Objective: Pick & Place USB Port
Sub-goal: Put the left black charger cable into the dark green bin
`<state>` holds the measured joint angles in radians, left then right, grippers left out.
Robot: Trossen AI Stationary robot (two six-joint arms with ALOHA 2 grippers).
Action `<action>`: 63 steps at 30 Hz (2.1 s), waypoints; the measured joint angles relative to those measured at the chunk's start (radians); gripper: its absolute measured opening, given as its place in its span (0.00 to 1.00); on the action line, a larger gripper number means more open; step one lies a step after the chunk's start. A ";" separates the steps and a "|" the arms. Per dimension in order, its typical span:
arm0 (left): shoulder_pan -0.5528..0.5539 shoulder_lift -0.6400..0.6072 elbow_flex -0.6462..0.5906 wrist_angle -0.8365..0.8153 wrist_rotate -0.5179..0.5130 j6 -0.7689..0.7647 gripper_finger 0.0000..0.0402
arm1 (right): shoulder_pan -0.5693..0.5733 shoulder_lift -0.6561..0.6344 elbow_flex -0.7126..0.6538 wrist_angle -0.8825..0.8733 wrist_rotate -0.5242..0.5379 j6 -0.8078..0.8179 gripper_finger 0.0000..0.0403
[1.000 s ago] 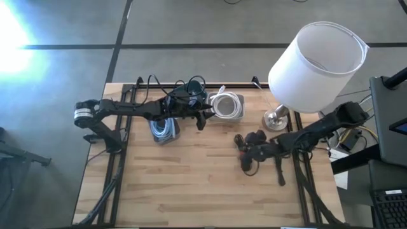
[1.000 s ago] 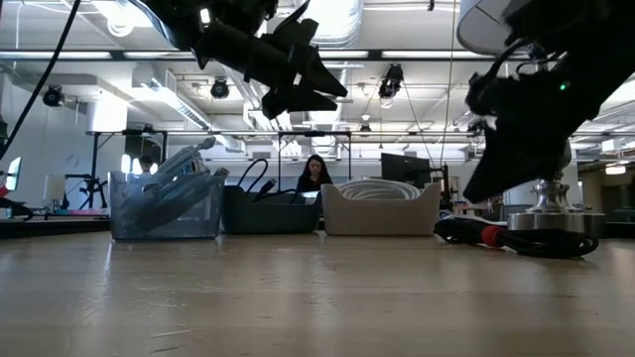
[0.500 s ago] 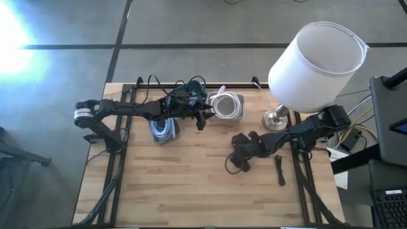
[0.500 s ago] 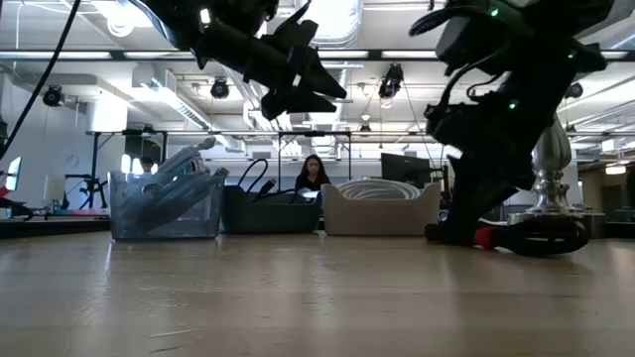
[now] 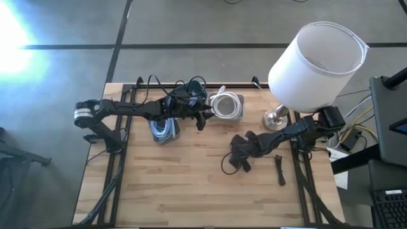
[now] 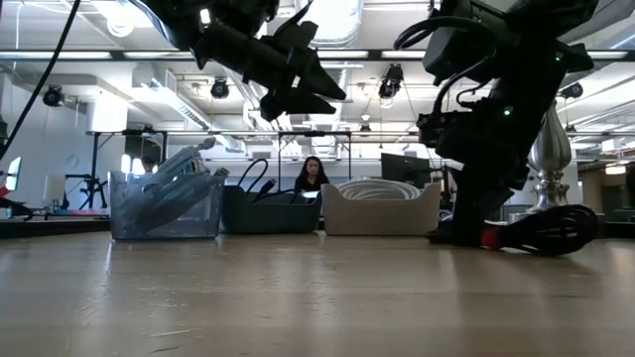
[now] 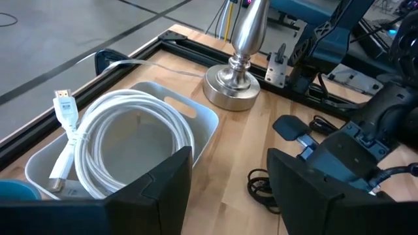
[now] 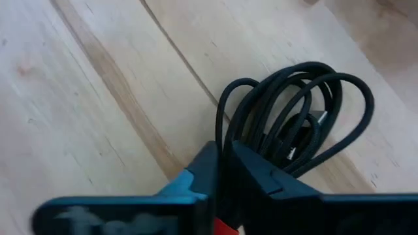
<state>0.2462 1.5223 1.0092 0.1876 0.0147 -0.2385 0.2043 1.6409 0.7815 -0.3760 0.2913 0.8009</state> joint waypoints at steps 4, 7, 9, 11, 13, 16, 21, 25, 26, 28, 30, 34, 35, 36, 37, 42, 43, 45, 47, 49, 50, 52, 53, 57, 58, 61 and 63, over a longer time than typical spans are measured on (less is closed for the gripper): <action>-0.005 0.000 0.000 -0.003 0.000 -0.006 0.50 | 0.000 -0.021 -0.001 -0.034 -0.013 0.000 0.03; -0.018 0.000 0.000 -0.003 0.007 -0.006 0.50 | 0.008 -0.043 -0.001 -0.047 -0.022 -0.001 0.02; -0.032 0.000 0.000 -0.004 0.044 0.003 0.50 | 0.016 -0.062 -0.001 -0.043 -0.022 -0.015 0.02; -0.049 0.000 0.000 -0.004 0.086 0.017 0.50 | 0.028 -0.082 -0.001 -0.043 -0.021 -0.033 0.02; -0.071 0.000 0.000 -0.004 0.115 0.029 0.50 | 0.041 -0.107 0.000 -0.042 -0.019 -0.047 0.02; -0.110 0.000 0.000 -0.004 0.126 0.046 0.50 | 0.057 -0.152 0.001 -0.039 -0.013 -0.053 0.02; -0.179 0.000 0.000 -0.005 0.126 0.062 0.50 | 0.089 -0.215 0.001 -0.038 0.027 -0.056 0.02; -0.238 0.007 0.000 -0.002 0.123 0.062 0.50 | 0.123 -0.254 0.001 -0.035 0.049 -0.065 0.02; -0.252 0.010 0.000 -0.002 0.124 0.062 0.50 | 0.131 -0.265 0.001 -0.034 0.054 -0.069 0.02; -0.284 0.030 0.000 0.009 0.124 0.061 0.50 | 0.149 -0.285 0.001 -0.016 0.070 -0.085 0.02; -0.314 0.056 0.000 0.032 0.124 0.067 0.50 | 0.166 -0.310 0.001 0.008 0.076 -0.116 0.02; -0.361 0.119 0.000 0.109 0.114 0.094 0.50 | 0.198 -0.365 0.001 0.111 0.079 -0.201 0.02; -0.368 0.133 0.000 0.129 0.115 0.099 0.50 | 0.205 -0.377 0.001 0.144 0.079 -0.225 0.02; -0.373 0.151 0.000 0.154 0.113 0.099 0.50 | 0.212 -0.389 0.001 0.171 0.079 -0.243 0.02; -0.376 0.169 0.000 0.191 0.104 0.095 0.50 | 0.217 -0.399 0.001 0.194 0.083 -0.261 0.02; -0.380 0.240 0.000 0.299 0.085 0.058 0.50 | 0.230 -0.423 0.001 0.261 0.131 -0.336 0.02; -0.380 0.253 0.000 0.323 0.085 0.056 0.50 | 0.230 -0.424 0.001 0.263 0.131 -0.339 0.02; -0.380 0.275 0.000 0.368 0.085 0.053 0.50 | 0.230 -0.423 0.001 0.261 0.131 -0.341 0.02; -0.380 0.293 0.000 0.414 0.086 0.049 0.50 | 0.230 -0.419 0.001 0.265 0.131 -0.341 0.02; -0.380 0.300 0.000 0.454 0.086 0.049 0.50 | 0.230 -0.416 0.001 0.262 0.131 -0.341 0.02; -0.380 0.302 0.000 0.478 0.086 0.049 0.50 | 0.230 -0.415 0.001 0.261 0.130 -0.341 0.02; -0.379 0.303 0.000 0.522 0.080 0.048 0.50 | 0.230 -0.415 0.001 0.268 0.131 -0.342 0.02; -0.379 0.303 0.000 0.539 0.071 0.048 0.50 | 0.230 -0.415 0.001 0.268 0.130 -0.342 0.02; -0.379 0.304 0.000 0.577 0.040 0.050 0.50 | 0.230 -0.415 0.001 0.294 0.131 -0.354 0.02; -0.379 0.304 0.000 0.580 0.038 0.051 0.50 | 0.230 -0.415 0.001 0.298 0.131 -0.359 0.02; -0.379 0.304 0.000 0.581 0.036 0.051 0.50 | 0.230 -0.413 0.001 0.300 0.130 -0.360 0.02; -0.379 0.304 0.000 0.587 0.034 0.051 0.50 | 0.230 -0.413 0.001 0.305 0.131 -0.360 0.02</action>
<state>-0.1326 1.8267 1.0092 0.7748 0.0486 -0.1871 0.4339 1.2282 0.7822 -0.0708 0.4221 0.4406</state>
